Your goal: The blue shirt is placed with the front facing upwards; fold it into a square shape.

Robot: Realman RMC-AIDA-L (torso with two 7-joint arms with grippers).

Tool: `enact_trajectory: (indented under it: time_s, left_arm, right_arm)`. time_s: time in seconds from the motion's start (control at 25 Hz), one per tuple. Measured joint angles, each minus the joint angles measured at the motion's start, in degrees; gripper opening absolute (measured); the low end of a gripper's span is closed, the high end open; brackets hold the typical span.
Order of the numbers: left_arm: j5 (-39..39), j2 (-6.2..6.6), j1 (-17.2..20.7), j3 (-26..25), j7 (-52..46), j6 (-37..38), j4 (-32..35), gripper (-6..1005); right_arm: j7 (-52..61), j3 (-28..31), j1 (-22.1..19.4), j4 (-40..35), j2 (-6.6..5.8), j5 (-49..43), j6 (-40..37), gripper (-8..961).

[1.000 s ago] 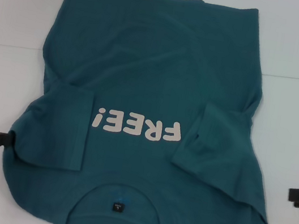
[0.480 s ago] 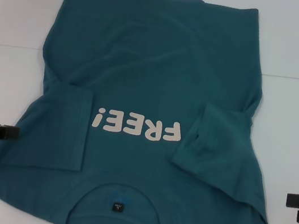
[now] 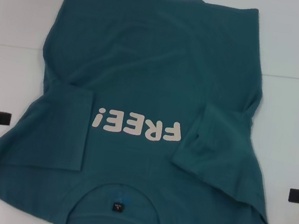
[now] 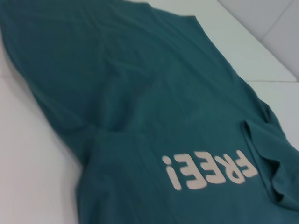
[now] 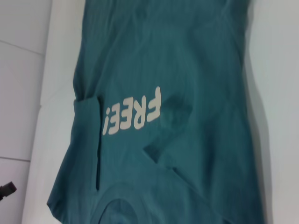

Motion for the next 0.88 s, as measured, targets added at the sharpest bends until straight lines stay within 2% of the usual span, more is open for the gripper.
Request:
enact_trajectory:
  time_s: [0.2, 0.36, 0.56, 0.76, 0.84, 0.88]
  left_arm:
    - [0.1, -0.05, 1.3, -0.7, -1.7, -0.6, -2.0, 20]
    - [0.4, -0.61, 2.7, -0.7, -2.7, -0.9, -3.2, 20]
    - [2.8, -0.57, 3.0, -0.1, 0.0, -2.3, -1.9, 171]
    - [7.5, -0.92, 1.7, 1.1, 0.6, -4.6, 0.1, 389]
    - [8.0, -1.02, 1.3, 1.2, 0.6, -6.3, 1.6, 609]
    - [8.0, -0.98, 1.2, 1.2, 0.6, -6.6, 2.0, 628]
  right_arm:
    - [-1.1, 2.2, -0.8, -0.3, -0.87, 0.1, -0.6, 938]
    - [-1.7, 2.3, -1.0, -1.0, -1.02, 0.1, -1.1, 937]
    - [-2.2, 2.4, -0.9, -1.1, -0.99, 1.3, -1.8, 935]
    - [-2.7, 2.4, -0.9, -1.1, -1.14, 1.6, -1.3, 933]
    - [-2.7, 2.4, -0.8, -1.2, -1.2, 1.6, -1.3, 932]
    - [-2.7, 2.4, -0.8, -1.2, -1.2, 1.6, -1.4, 932]
